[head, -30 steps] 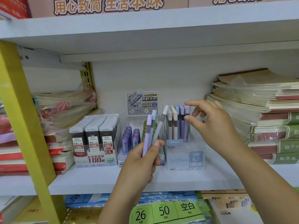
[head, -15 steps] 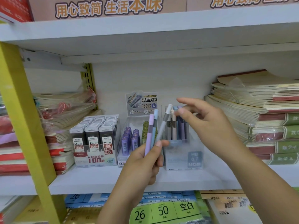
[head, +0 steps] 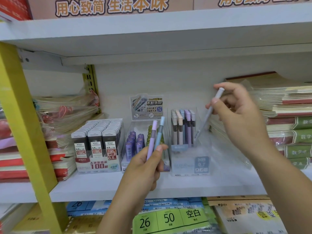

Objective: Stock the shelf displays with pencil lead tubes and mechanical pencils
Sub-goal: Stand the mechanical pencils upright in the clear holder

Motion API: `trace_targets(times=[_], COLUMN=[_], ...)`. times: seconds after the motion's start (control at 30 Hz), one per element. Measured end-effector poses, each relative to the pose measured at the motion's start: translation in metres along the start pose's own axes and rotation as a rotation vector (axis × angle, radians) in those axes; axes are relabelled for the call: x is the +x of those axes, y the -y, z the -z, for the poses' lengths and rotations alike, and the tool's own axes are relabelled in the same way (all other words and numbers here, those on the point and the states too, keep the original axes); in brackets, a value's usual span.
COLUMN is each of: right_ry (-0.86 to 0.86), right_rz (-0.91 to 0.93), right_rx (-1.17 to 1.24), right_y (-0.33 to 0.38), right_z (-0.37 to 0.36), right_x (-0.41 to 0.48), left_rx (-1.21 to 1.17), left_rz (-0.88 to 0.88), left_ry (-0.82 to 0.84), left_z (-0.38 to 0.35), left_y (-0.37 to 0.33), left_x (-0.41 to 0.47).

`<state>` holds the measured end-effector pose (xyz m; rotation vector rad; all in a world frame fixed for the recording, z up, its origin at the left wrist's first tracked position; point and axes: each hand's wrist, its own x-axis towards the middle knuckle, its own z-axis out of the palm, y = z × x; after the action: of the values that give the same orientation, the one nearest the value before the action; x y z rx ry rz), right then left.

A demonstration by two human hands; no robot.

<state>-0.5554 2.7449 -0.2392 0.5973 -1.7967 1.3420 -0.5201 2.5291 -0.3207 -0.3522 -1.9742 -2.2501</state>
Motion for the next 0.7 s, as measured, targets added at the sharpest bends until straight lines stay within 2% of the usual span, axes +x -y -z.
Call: trace_targets(times=[0.17,0.4,0.7], right_ry=[0.088,0.188,0.031], right_rz=[-0.029,-0.01,0.064], right_rx=[-0.223,-0.302,-0.364], right_y=[-0.017,-0.025,-0.037], right_z=[0.0,-0.005,-0.013], right_x=[-0.003,-0.006,-0.011], left_rx=[-0.002,0.012,0.032], left_rz=[-0.005,0.001,-0.015], left_ry=[-0.009,0.001,0.008], left_z=[0.0,-0.001,-0.003], left_y=[0.001,0.001,0.003], left_x=[0.0,0.0,0.0])
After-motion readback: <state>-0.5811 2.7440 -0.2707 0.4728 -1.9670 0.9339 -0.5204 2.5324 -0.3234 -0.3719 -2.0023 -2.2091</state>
